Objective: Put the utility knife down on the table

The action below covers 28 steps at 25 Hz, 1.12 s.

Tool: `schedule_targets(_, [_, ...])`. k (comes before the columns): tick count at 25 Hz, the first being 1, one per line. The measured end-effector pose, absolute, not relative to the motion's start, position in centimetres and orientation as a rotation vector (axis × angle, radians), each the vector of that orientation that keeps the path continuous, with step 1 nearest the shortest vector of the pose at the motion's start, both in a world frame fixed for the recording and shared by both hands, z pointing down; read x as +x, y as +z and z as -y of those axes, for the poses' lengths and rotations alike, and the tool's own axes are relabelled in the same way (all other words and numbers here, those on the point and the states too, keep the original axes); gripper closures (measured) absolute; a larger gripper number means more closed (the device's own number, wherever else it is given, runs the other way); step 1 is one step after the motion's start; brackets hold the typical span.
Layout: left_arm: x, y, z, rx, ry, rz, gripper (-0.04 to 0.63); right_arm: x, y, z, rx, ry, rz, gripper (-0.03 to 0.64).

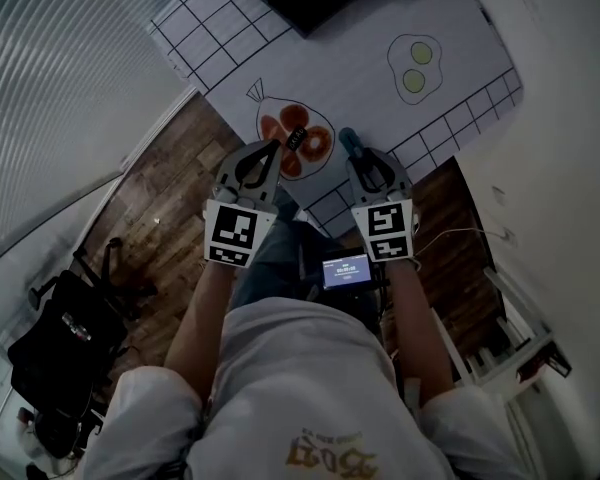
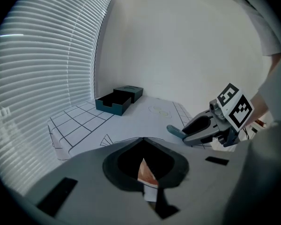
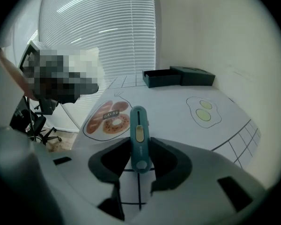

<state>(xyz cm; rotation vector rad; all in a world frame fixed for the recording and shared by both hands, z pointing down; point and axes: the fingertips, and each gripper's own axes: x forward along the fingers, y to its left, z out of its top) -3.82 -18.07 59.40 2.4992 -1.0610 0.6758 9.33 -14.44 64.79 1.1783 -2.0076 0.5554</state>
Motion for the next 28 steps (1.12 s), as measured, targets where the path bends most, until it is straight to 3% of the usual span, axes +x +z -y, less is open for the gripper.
schedule_targets(28, [-3.9,59.3,18.1,2.489,0.662,1.059,0.588,9.2,66.2,14.3,1.125,0.597,1.953,0.477])
